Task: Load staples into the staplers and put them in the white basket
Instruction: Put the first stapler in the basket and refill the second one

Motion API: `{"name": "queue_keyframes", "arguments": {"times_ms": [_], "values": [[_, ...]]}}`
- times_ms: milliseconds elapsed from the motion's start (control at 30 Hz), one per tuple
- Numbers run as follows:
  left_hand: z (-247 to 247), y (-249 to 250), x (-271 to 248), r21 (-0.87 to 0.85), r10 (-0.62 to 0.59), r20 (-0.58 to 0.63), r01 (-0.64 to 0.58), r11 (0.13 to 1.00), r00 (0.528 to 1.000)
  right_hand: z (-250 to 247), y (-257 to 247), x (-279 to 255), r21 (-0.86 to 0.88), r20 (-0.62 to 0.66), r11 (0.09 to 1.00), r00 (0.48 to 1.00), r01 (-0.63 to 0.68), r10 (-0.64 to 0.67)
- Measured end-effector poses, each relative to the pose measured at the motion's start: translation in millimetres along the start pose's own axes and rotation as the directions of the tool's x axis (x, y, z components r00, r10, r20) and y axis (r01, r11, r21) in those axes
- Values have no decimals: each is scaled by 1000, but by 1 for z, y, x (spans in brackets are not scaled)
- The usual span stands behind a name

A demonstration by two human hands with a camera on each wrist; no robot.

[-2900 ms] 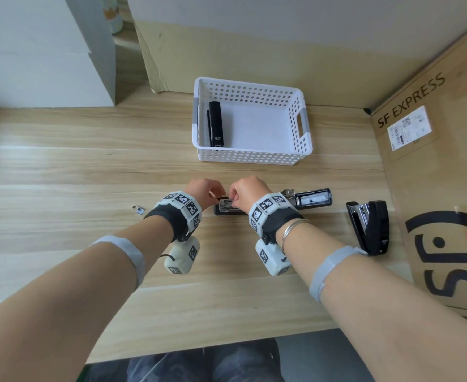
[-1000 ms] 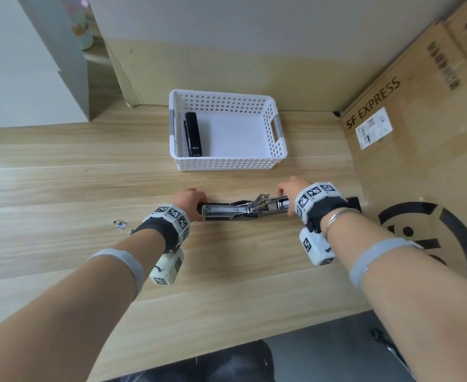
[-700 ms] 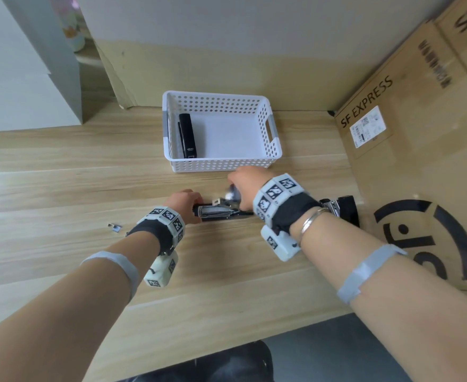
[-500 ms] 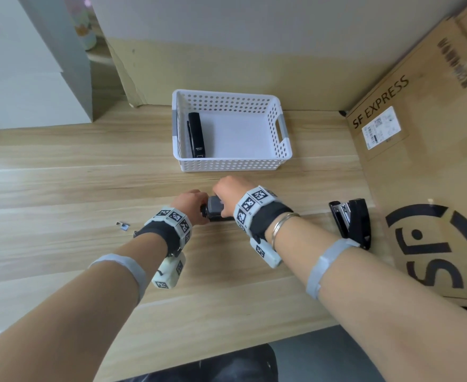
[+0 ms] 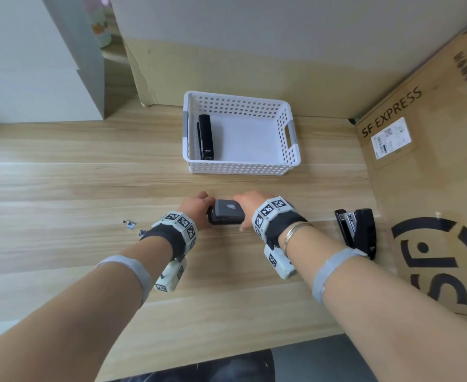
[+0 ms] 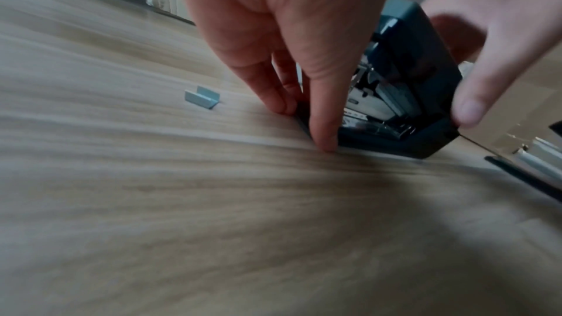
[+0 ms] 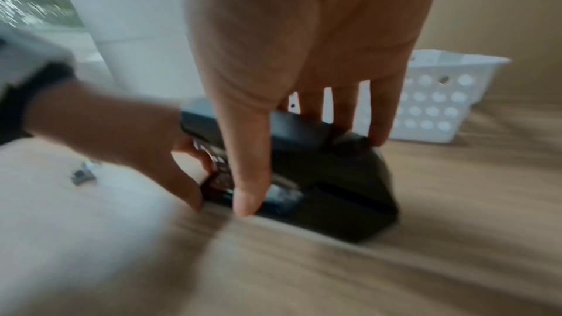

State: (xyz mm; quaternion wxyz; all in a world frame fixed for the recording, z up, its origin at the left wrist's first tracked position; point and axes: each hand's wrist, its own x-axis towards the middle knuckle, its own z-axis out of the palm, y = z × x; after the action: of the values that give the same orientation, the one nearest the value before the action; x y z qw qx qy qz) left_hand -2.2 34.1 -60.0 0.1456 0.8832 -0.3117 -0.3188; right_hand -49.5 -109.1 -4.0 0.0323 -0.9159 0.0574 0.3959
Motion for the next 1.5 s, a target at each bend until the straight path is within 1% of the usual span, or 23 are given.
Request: {"name": "queue_keyframes", "arguments": {"times_ms": [133,267,300,400,533,633,700,767,833,933,1033,1200,1400,1500], "values": [[0,2,1,-1,-8,15,8,1000,1000,6,8,-2,-20,-56,999,998,-36,35],[-9,3,1,-2,-9,65,9,1000,998,2,5,-4,-36,-50,998,998,-43,41],[-15,3,1,-6,0,61,0,1000,998,-2,6,-6,-24,-55,999,998,-39,38],[-41,5,-1,-6,48,49,-48,999,998,-17,12,-13,47,-124,999,992,-5,11],[-91,10,0,24,89,3,-89,996,996,-53,19,-28,103,-231,993,972,63,-38],[-128,12,6,23,111,-54,-110,994,992,-83,24,-32,143,-317,987,948,69,-20],[-144,12,15,-17,103,-153,-107,994,983,-98,27,-28,198,-356,979,934,53,22],[-153,7,28,-84,32,-264,-56,995,964,-110,30,-20,271,-390,962,916,22,89],[-155,1,40,-129,-66,-312,27,991,948,-117,32,-6,332,-406,943,898,-24,166],[-148,-8,60,-138,-166,-314,129,982,935,-120,30,20,445,-381,890,879,-97,286],[-141,-12,77,-162,-221,-337,175,971,915,-117,27,48,549,-318,822,871,-153,375],[-138,-21,95,-206,-288,-343,227,952,894,-110,21,82,582,-257,790,878,-194,404],[-134,-23,101,-250,-321,-347,243,937,881,-101,17,106,620,-240,754,862,-217,446],[-133,-24,103,-258,-330,-360,247,934,873,-97,15,112,635,-214,737,864,-232,457]]}}
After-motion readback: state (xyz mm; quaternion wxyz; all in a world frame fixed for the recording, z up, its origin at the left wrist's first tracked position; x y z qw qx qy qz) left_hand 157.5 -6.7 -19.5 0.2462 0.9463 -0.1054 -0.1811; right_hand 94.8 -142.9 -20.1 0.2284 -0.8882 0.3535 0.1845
